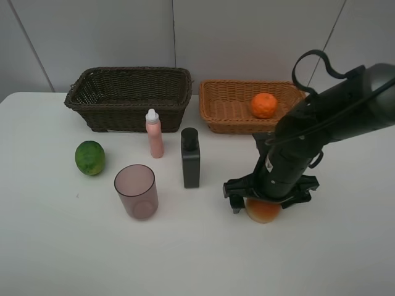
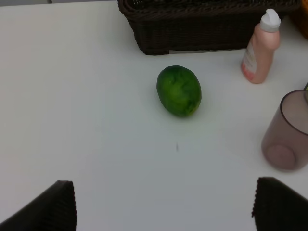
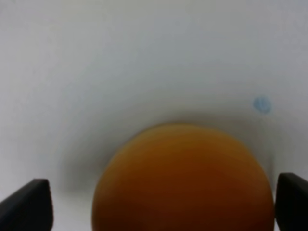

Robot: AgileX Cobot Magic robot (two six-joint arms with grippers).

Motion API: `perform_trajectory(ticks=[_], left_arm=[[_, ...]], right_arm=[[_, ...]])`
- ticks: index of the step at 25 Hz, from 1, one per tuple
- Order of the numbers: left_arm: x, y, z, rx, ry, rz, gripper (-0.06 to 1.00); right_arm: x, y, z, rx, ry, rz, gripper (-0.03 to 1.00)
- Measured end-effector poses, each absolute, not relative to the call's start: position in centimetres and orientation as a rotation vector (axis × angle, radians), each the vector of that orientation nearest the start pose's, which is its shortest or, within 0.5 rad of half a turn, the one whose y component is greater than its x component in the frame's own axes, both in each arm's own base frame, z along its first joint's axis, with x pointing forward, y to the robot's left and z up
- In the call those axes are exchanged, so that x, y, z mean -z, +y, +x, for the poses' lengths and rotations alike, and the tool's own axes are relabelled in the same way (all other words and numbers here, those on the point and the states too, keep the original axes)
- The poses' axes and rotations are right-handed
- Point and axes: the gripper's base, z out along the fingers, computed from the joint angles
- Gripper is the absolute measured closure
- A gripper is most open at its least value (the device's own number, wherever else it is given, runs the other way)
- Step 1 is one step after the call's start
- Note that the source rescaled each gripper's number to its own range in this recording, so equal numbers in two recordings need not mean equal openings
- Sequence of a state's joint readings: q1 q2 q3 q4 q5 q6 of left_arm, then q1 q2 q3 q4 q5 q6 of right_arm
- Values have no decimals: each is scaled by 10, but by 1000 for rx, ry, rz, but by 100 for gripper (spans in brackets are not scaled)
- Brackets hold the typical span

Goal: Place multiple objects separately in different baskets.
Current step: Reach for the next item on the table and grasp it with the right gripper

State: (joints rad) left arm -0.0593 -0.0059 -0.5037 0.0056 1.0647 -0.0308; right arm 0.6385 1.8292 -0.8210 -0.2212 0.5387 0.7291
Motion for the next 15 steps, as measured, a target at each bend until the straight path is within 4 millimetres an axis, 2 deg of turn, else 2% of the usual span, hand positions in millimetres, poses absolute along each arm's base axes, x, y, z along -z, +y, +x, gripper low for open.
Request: perform_trajectory(ticks=[6, 9, 11, 13, 15], left_arm=[[-278, 1, -6, 50, 2039, 29, -1], [-278, 1, -6, 50, 2039, 29, -1], [-278, 1, -6, 50, 2039, 29, -1], [-278, 1, -6, 50, 2039, 29, -1], [-278, 1, -6, 50, 2039, 29, -1]], right_arm=[[-110, 164, 239, 40, 2972, -142, -3], [-110, 164, 239, 40, 2972, -143, 2], [-110, 164, 239, 39, 2971, -143, 12], [-110, 164, 239, 39, 2971, -143, 29], [-110, 164, 239, 39, 2971, -143, 53]])
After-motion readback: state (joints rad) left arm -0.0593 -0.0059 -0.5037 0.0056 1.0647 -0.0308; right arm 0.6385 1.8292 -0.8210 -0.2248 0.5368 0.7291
